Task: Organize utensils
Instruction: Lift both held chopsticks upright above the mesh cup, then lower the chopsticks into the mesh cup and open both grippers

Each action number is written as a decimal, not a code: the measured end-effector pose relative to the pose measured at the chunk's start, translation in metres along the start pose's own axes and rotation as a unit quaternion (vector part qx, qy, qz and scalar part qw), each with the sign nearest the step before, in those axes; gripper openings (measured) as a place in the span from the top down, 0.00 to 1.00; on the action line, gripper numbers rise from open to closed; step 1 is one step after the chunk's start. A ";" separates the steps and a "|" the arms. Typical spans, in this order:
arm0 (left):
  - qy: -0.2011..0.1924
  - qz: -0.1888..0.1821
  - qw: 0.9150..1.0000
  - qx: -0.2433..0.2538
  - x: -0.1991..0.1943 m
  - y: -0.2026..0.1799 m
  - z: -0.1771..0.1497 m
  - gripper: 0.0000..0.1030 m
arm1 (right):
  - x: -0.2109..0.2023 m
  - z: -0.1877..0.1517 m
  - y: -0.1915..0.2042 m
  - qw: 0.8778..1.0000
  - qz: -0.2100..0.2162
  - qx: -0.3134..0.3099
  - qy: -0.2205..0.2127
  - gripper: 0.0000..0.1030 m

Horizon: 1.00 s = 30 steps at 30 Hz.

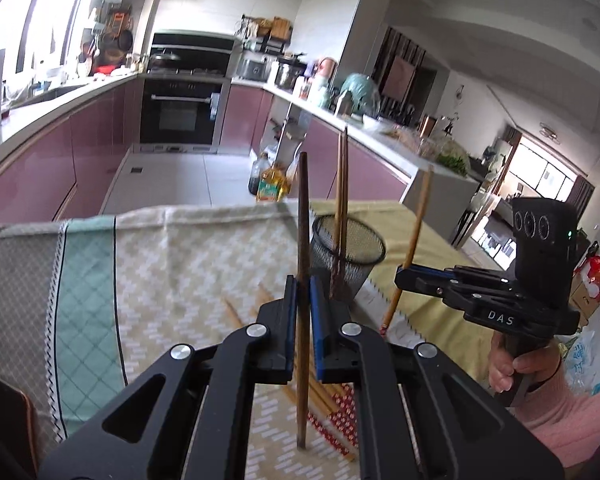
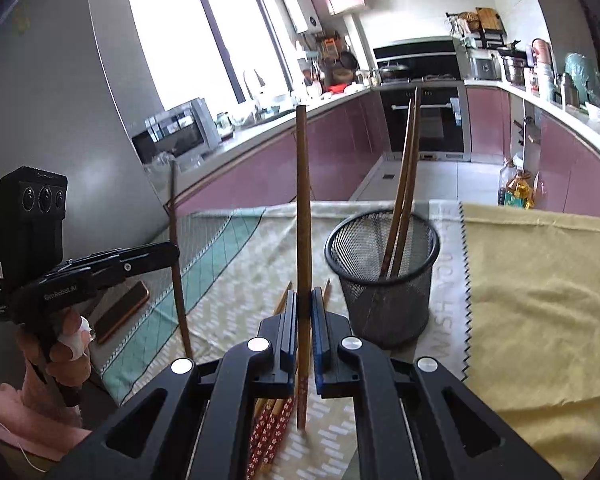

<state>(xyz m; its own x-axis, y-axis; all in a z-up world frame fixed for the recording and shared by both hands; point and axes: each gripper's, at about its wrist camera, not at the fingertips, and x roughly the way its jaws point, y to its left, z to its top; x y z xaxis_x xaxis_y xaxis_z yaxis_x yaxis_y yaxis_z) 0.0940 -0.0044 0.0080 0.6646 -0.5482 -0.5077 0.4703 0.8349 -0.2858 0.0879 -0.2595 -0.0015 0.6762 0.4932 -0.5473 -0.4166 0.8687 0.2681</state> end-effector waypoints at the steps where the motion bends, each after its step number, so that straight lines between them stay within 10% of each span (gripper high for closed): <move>1: -0.006 -0.004 1.000 0.000 -0.002 0.000 0.004 0.93 | -0.003 0.004 -0.002 1.000 0.000 0.000 -0.006 0.94; 30: -0.074 -0.033 0.996 0.043 0.037 -0.051 0.127 0.93 | -0.016 0.081 -0.036 0.996 -0.028 -0.012 -0.081 0.94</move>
<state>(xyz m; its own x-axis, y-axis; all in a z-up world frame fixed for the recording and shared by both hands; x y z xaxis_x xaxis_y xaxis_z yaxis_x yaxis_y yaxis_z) 0.1685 -0.0734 0.1065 0.7060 -0.6087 -0.3620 0.5599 0.7928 -0.2409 0.1408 -0.2949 0.0620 0.7864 0.4476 -0.4256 -0.3894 0.8942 0.2210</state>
